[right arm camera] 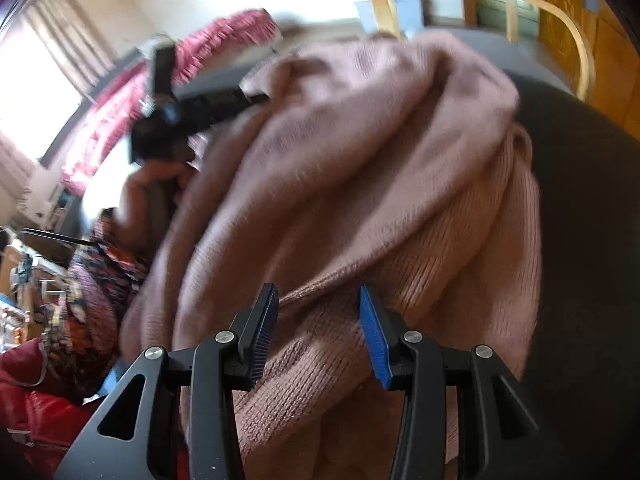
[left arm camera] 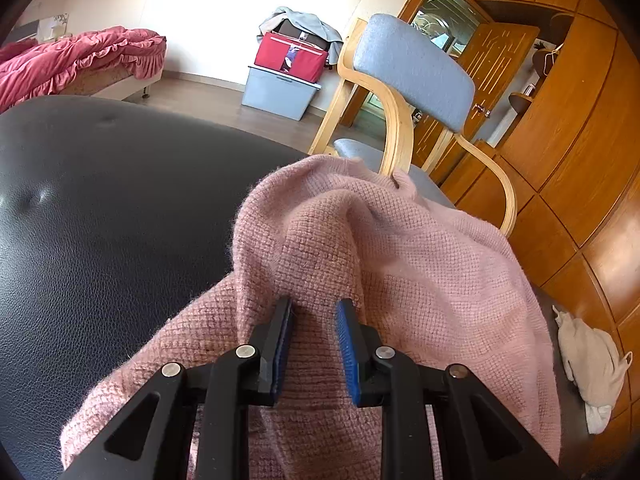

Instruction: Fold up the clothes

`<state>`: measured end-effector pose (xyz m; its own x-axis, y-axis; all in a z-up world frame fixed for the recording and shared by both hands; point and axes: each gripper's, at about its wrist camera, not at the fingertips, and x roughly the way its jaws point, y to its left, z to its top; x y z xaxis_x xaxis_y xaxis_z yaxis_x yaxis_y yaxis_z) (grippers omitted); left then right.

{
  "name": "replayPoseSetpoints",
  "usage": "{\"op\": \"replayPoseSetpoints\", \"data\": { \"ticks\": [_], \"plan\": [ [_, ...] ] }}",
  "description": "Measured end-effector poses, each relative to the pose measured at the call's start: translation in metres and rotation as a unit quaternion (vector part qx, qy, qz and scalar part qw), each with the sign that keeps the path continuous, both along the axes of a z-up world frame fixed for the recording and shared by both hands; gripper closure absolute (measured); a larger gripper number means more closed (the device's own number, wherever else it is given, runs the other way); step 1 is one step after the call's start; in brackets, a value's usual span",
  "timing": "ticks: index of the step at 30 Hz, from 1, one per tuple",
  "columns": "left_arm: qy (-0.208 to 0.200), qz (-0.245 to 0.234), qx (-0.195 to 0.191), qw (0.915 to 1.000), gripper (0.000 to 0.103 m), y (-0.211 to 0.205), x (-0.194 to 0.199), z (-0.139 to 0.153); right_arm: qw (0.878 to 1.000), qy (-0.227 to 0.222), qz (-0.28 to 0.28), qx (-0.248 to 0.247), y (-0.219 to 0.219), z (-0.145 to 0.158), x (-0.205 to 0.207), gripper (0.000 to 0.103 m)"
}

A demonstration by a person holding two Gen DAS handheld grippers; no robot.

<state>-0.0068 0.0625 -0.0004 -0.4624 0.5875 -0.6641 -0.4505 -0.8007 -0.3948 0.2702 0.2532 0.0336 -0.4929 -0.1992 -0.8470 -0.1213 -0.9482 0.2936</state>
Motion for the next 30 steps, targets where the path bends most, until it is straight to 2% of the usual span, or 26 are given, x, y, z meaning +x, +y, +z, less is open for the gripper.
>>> {"op": "replayPoseSetpoints", "data": {
  "ticks": [4,6,8,10,11,12,13,15,18,20,26,27,28,30],
  "plan": [
    [-0.001,0.0,0.003,1.0,0.081,0.0,0.0,0.0,0.999,-0.005,-0.043,-0.024,0.002,-0.011,-0.002,0.058],
    [-0.002,0.0,0.006,1.0,0.081,-0.001,-0.001,0.0,0.997,-0.003,-0.069,-0.042,0.004,-0.011,-0.002,0.053],
    [-0.004,0.0,0.009,1.0,0.081,-0.001,-0.001,0.0,0.997,-0.004,-0.073,-0.035,0.0,-0.011,-0.005,0.045],
    [-0.006,0.0,0.013,0.9999,0.081,-0.002,-0.001,0.0,0.998,-0.002,-0.067,-0.007,-0.01,-0.013,-0.007,0.044],
    [-0.008,0.0,0.017,0.9998,0.081,-0.003,-0.002,-0.001,0.998,0.005,-0.061,0.021,-0.016,-0.014,-0.007,0.046],
    [-0.009,-0.001,0.021,0.9997,0.081,-0.004,-0.002,-0.001,0.997,0.011,-0.054,0.047,-0.02,-0.014,-0.007,0.061],
    [-0.012,-0.001,0.025,0.9996,0.081,-0.005,-0.003,-0.001,0.996,0.017,-0.048,0.067,-0.021,-0.013,-0.004,0.082],
    [-0.016,-0.001,0.032,0.9994,0.081,-0.007,-0.003,-0.002,0.995,0.033,-0.035,0.082,-0.018,-0.01,0.004,0.091],
    [-0.017,0.0,0.033,0.9993,0.081,-0.006,-0.004,-0.002,0.996,0.037,-0.054,0.054,0.003,-0.006,0.016,0.093],
    [-0.018,-0.001,0.034,0.9993,0.081,-0.007,-0.004,-0.001,0.995,0.037,-0.068,0.059,0.014,-0.002,0.021,0.094],
    [-0.019,0.0,0.037,0.9991,0.081,-0.007,-0.004,-0.003,0.981,0.052,-0.137,0.124,0.069,0.029,0.047,0.094],
    [-0.019,0.0,0.037,0.9991,0.081,-0.007,-0.004,-0.003,0.978,0.054,-0.149,0.135,0.08,0.035,0.051,0.094],
    [-0.019,0.0,0.037,0.9991,0.081,-0.007,-0.004,-0.003,0.974,0.053,-0.16,0.15,0.09,0.039,0.054,0.098],
    [-0.019,0.0,0.038,0.9991,0.081,-0.007,-0.004,-0.003,0.964,0.042,-0.177,0.196,0.113,0.042,0.052,0.098]
  ]
}}
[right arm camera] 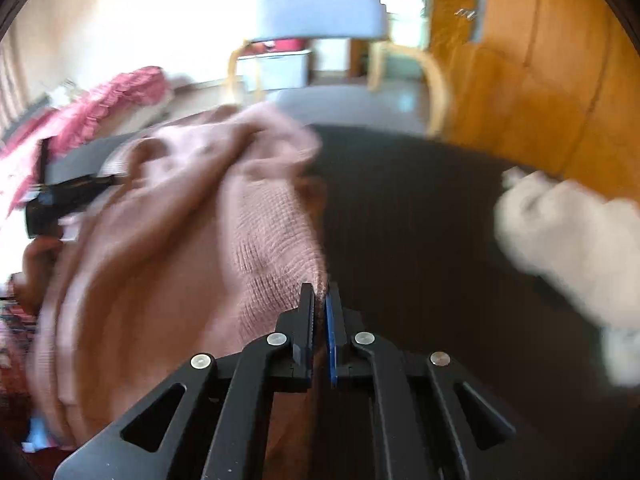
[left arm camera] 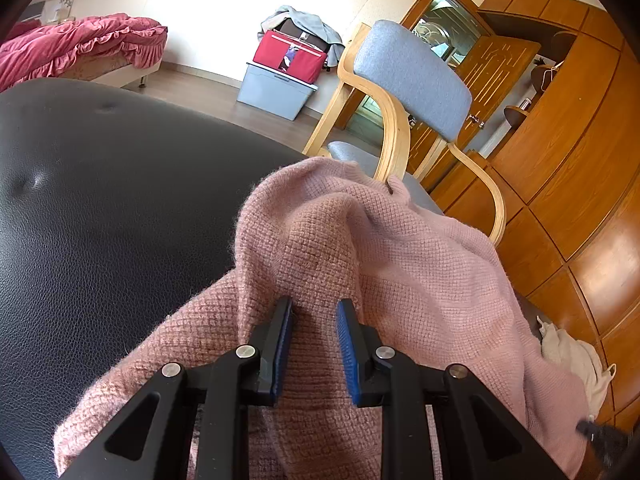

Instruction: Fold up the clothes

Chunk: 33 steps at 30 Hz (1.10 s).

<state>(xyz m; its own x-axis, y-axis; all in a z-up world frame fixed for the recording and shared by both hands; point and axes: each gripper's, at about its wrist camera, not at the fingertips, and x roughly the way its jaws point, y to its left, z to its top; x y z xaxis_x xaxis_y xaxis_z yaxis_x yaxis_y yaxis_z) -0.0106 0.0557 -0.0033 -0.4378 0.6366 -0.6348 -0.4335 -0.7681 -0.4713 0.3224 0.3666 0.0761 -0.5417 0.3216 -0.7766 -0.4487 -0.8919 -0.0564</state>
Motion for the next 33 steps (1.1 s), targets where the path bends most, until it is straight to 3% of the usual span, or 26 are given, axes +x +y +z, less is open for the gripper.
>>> {"op": "replayPoseSetpoints", "data": {
  "ticks": [6,8,11,13,16,17,19,20,24,25,27,31,32,33],
  "plan": [
    [-0.001,0.0,0.002,1.0,0.081,-0.001,-0.001,-0.001,0.988,-0.061,-0.089,0.112,0.092,-0.01,-0.003,0.098],
    [-0.002,0.0,0.004,1.0,0.081,0.002,0.0,-0.001,0.983,-0.078,-0.118,0.114,0.127,-0.02,-0.002,0.098],
    [-0.005,0.0,0.01,0.9999,0.081,0.001,-0.001,-0.002,0.978,-0.1,-0.168,0.078,0.169,-0.037,0.002,0.09],
    [-0.007,0.0,0.013,0.9999,0.081,0.0,-0.001,-0.002,0.98,-0.062,-0.181,0.05,0.174,-0.03,0.015,0.09],
    [-0.008,0.0,0.015,0.9999,0.081,-0.001,-0.001,-0.002,0.981,0.019,-0.178,0.073,0.152,0.0,0.045,0.086],
    [-0.008,0.0,0.015,0.9999,0.081,-0.002,-0.001,-0.002,0.982,0.029,-0.17,0.081,0.143,0.005,0.052,0.081],
    [-0.009,0.0,0.016,0.9998,0.081,-0.001,-0.002,-0.002,0.985,0.03,-0.153,0.073,0.131,0.008,0.068,0.057],
    [-0.009,0.0,0.016,0.9998,0.081,0.0,-0.002,-0.002,0.986,0.025,-0.15,0.066,0.124,0.005,0.076,0.055],
    [-0.01,0.0,0.017,0.9998,0.081,0.001,-0.002,-0.003,0.989,0.003,-0.146,0.034,0.109,-0.019,0.095,0.057],
    [-0.01,0.0,0.018,0.9998,0.081,0.0,-0.003,-0.003,0.99,-0.004,-0.142,0.019,0.11,-0.026,0.095,0.07],
    [-0.011,0.0,0.02,0.9997,0.081,0.0,-0.003,-0.003,0.991,-0.027,-0.131,-0.006,0.113,-0.04,0.093,0.083],
    [-0.013,0.001,0.024,0.9996,0.081,0.0,-0.004,-0.004,0.986,-0.07,-0.149,0.033,0.118,-0.055,0.093,0.083],
    [-0.013,0.001,0.024,0.9996,0.081,0.0,-0.004,-0.004,0.985,-0.074,-0.154,0.038,0.121,-0.055,0.095,0.085],
    [-0.013,0.001,0.024,0.9996,0.081,-0.001,-0.004,-0.004,0.984,-0.077,-0.159,0.04,0.124,-0.054,0.096,0.094]
  ]
}}
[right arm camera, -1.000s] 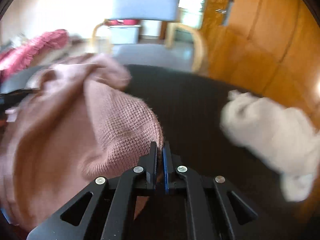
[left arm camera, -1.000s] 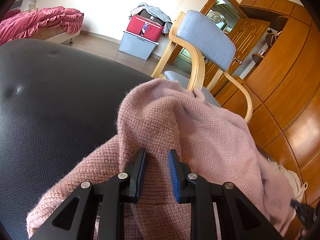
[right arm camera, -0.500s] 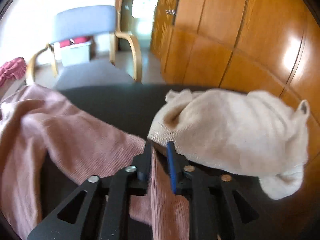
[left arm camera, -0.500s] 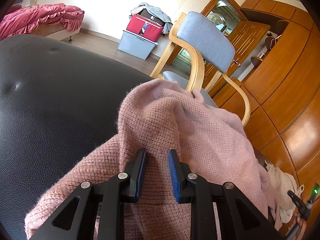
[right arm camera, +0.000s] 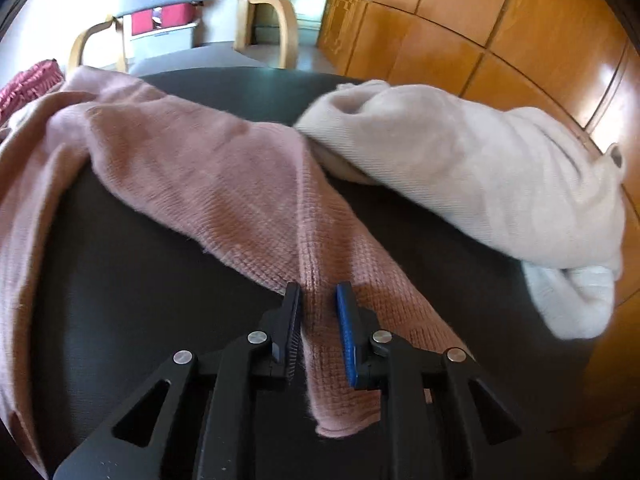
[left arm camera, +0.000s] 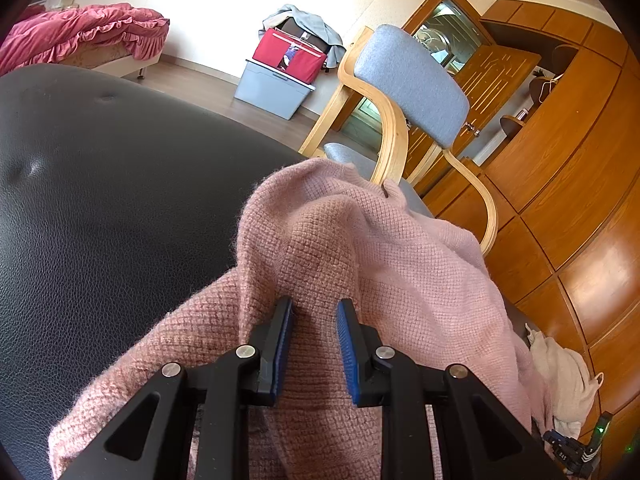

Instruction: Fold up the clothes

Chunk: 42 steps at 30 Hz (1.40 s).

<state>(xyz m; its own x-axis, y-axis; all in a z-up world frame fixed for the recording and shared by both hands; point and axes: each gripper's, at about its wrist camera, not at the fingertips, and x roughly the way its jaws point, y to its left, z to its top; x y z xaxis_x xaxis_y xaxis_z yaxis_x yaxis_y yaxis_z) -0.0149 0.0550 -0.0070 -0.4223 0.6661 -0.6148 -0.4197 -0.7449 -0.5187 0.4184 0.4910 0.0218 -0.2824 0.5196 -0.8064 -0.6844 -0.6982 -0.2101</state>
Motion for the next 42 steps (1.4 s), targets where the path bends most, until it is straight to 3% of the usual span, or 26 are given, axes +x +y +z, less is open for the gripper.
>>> {"op": "replayPoseSetpoints", "data": {
  "ticks": [9,11,12,14,16,17,19,23,25,29,35,39,42],
  "plan": [
    [0.0,0.0,0.0,1.0,0.081,0.0,0.0,0.0,0.996,-0.003,-0.056,0.064,0.057,0.026,0.008,0.097],
    [-0.001,0.0,0.001,1.0,0.081,0.0,0.0,0.0,0.993,-0.013,-0.085,0.079,0.083,0.026,0.007,0.094],
    [-0.001,0.0,0.002,1.0,0.081,0.0,0.0,0.0,0.99,-0.023,-0.107,0.085,0.095,0.024,0.007,0.087],
    [-0.002,0.0,0.004,1.0,0.081,0.0,-0.001,0.0,0.984,-0.028,-0.155,0.085,0.111,0.026,0.008,0.087],
    [-0.003,0.0,0.005,1.0,0.081,0.0,-0.001,0.0,0.981,0.022,-0.179,0.066,0.108,0.036,0.008,0.087],
    [-0.003,0.0,0.005,1.0,0.081,-0.001,-0.002,0.0,0.983,0.063,-0.163,0.053,0.097,0.041,0.002,0.087],
    [-0.004,0.0,0.006,1.0,0.081,-0.002,-0.002,0.0,0.99,0.1,-0.098,0.036,0.069,0.045,-0.023,0.087],
    [-0.005,0.0,0.009,0.9999,0.081,-0.002,-0.003,-0.001,0.996,0.056,0.062,0.036,0.004,0.022,-0.096,0.087],
    [-0.006,0.0,0.012,0.9999,0.081,-0.002,-0.003,-0.001,0.995,0.027,0.089,0.035,-0.007,0.005,-0.117,0.087],
    [-0.007,0.0,0.015,0.9999,0.081,-0.005,-0.003,-0.002,0.996,0.009,0.077,0.04,0.007,-0.008,-0.126,0.087],
    [-0.009,0.0,0.018,0.9998,0.081,-0.005,-0.003,-0.003,0.999,0.004,-0.014,0.036,0.064,-0.01,-0.108,0.087],
    [-0.009,0.0,0.019,0.9998,0.081,-0.006,-0.003,-0.004,0.996,-0.045,-0.021,0.068,0.065,-0.01,-0.122,0.086],
    [-0.009,0.0,0.019,0.9998,0.081,-0.006,-0.003,-0.004,0.997,-0.036,-0.046,0.043,0.058,0.005,-0.13,0.085]
  ]
}}
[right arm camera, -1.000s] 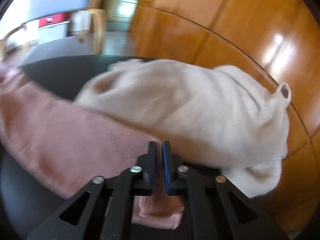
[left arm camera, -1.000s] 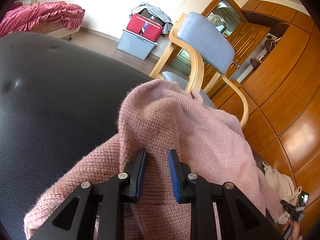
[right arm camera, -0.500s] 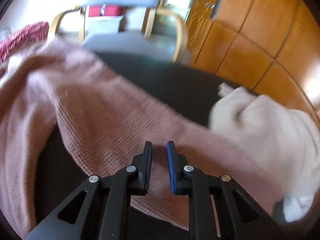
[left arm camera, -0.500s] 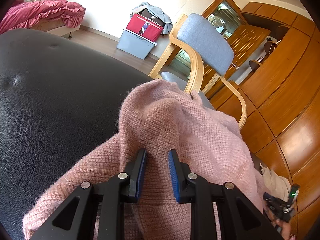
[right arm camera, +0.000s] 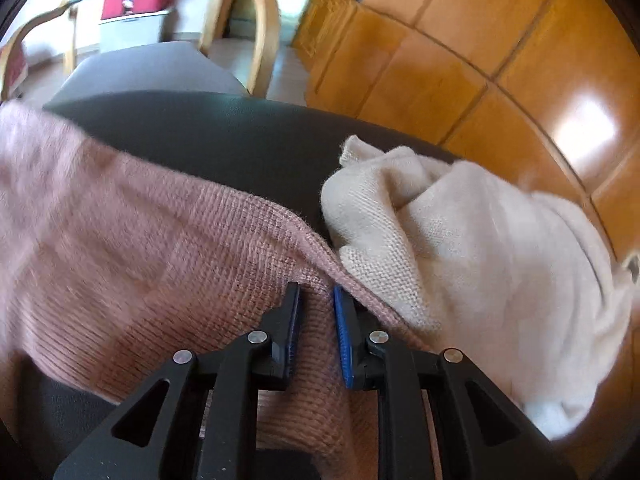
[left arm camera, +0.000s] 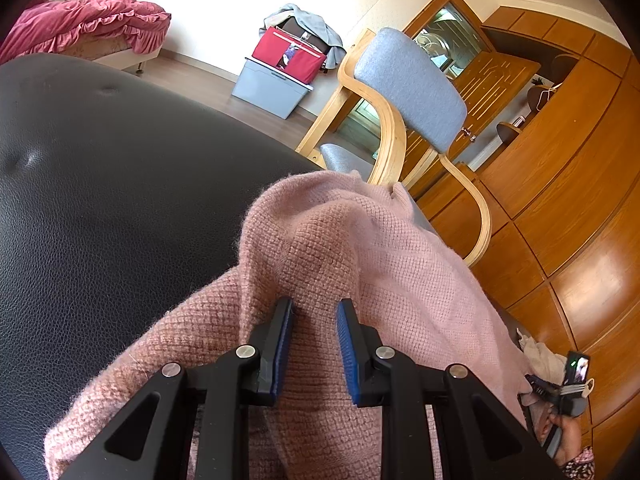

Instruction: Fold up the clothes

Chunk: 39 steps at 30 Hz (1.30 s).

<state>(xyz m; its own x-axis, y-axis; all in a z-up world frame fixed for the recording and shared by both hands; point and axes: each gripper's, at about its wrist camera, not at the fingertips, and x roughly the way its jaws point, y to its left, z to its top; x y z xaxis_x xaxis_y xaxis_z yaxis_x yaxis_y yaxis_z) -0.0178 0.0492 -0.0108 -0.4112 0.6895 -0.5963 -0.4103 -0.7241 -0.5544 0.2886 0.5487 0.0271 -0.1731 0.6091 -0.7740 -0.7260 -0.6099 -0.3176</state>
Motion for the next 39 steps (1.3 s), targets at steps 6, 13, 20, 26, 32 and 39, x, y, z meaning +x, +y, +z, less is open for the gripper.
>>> {"op": "replayPoseSetpoints", "data": {
  "ticks": [6,13,20,26,32,39],
  "plan": [
    [0.0,0.0,0.0,1.0,0.081,0.0,0.0,0.001,0.98,0.174,0.091,-0.042,-0.081,0.066,-0.053,0.075],
    [0.0,0.0,0.002,1.0,0.081,0.0,-0.001,0.0,0.926,0.236,0.251,-0.158,-0.179,0.072,-0.155,0.073],
    [-0.003,0.0,0.007,1.0,0.081,0.0,0.0,-0.001,0.931,0.184,0.266,-0.168,-0.23,0.01,-0.205,0.073],
    [-0.008,0.004,0.019,0.9998,0.081,-0.002,0.0,0.0,0.944,0.142,0.276,-0.116,-0.245,-0.005,-0.219,0.07],
    [0.021,0.003,-0.048,0.9986,0.081,-0.001,0.017,0.024,0.932,0.168,0.283,-0.15,-0.232,-0.011,-0.224,0.058],
    [0.038,-0.047,-0.105,0.9926,0.081,-0.016,0.064,0.056,0.928,0.169,0.294,-0.155,-0.234,-0.014,-0.216,0.048]
  ]
}}
